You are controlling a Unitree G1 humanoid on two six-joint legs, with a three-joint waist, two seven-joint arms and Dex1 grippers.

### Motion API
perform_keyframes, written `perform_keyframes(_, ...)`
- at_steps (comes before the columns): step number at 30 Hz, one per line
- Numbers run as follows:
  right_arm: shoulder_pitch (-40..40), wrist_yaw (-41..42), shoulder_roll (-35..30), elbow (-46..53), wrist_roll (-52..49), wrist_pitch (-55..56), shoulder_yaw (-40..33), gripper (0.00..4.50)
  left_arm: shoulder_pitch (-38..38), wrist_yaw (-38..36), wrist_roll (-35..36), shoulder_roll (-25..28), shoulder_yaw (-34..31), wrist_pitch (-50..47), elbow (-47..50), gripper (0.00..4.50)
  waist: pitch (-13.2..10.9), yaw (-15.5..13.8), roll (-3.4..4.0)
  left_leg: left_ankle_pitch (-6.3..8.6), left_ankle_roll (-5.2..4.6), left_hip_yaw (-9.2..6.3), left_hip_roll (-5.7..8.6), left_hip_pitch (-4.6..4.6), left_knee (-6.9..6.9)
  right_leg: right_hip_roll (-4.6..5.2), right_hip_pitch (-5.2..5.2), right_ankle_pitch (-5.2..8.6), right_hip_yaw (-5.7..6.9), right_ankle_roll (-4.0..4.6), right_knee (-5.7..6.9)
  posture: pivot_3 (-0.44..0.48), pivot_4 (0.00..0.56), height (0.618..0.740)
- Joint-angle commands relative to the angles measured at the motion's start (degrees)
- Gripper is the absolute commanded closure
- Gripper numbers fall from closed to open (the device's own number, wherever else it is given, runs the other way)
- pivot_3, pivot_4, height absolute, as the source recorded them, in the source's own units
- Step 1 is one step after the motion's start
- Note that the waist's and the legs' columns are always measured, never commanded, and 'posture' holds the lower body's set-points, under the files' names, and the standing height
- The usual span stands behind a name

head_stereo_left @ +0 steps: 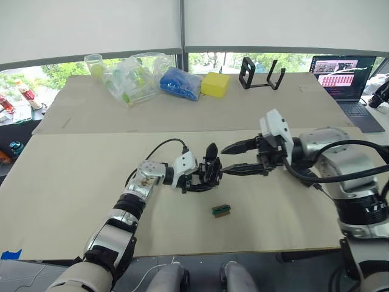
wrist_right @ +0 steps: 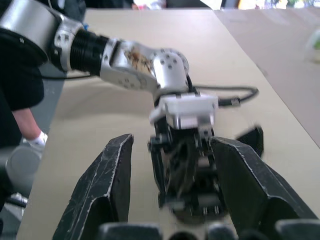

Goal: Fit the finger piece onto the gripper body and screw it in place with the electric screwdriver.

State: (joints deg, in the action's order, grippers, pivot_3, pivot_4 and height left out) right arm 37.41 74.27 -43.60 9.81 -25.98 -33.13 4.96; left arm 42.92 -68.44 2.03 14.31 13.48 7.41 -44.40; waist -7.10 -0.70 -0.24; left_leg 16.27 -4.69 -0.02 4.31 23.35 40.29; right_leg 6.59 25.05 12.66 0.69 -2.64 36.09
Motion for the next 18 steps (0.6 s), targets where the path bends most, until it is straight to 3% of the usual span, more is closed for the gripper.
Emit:
perform_keyframes(1, 0.1, -2.32, -3.2, 2.54, -0.72, -2.71, -3.15, 1.77, -1.78, -1.17, 0.01, 1.79, 0.04, -1.35, 2.43, 0.26, 0.0, 0.01, 0.0, 0.0, 0.0, 0.0, -0.01, 0.0, 0.0, 0.01, 0.01, 0.0, -0.04, 0.0, 0.01, 0.0, 0.15, 0.74)
perform_keyframes(2, 0.23, -2.5, -5.28, 2.86, -1.2, -5.45, -3.6, 1.77, -2.87, -2.17, 0.6, 3.05, -0.25, -2.42, 4.52, 0.08, 0.0, 0.01, 0.0, -0.01, 0.01, 0.01, -0.03, 0.0, 0.0, 0.02, 0.02, -0.01, -0.08, 0.01, 0.02, 0.0, 0.15, 0.74)
perform_keyframes(8, 4.02, -6.84, -16.44, -0.69, 3.54, -20.15, 0.09, 0.02, -11.38, -8.0, 7.61, 13.78, -3.64, -14.76, 25.2, 0.0, -0.02, 0.86, 0.04, 0.0, 0.03, 0.04, -0.17, 0.04, -0.14, 0.04, 0.13, -0.02, -0.27, 0.12, -0.03, 0.0, 0.15, 0.74)
perform_keyframes(13, 11.48, -7.9, -20.24, -13.5, 11.04, -27.8, 9.17, 0.02, -16.25, -11.09, 19.04, 24.76, -8.4, -32.13, 48.38, 0.0, -0.17, 0.9, 0.1, 0.0, 0.04, 0.07, -0.19, 0.13, -0.26, 0.1, 0.18, 0.01, -0.31, 0.19, -0.16, 0.0, 0.15, 0.74)
perform_keyframes(18, 16.91, -6.27, -19.12, -27.43, 19.19, -24.87, 17.9, 0.02, -10.89, -9.62, 30.28, 32.15, -13.6, -46.56, 62.03, 0.0, -0.21, 0.16, 0.11, 0.01, 0.02, 0.08, -0.16, 0.2, -0.23, 0.11, 0.18, 0.01, -0.28, 0.19, -0.27, 0.0, 0.15, 0.74)
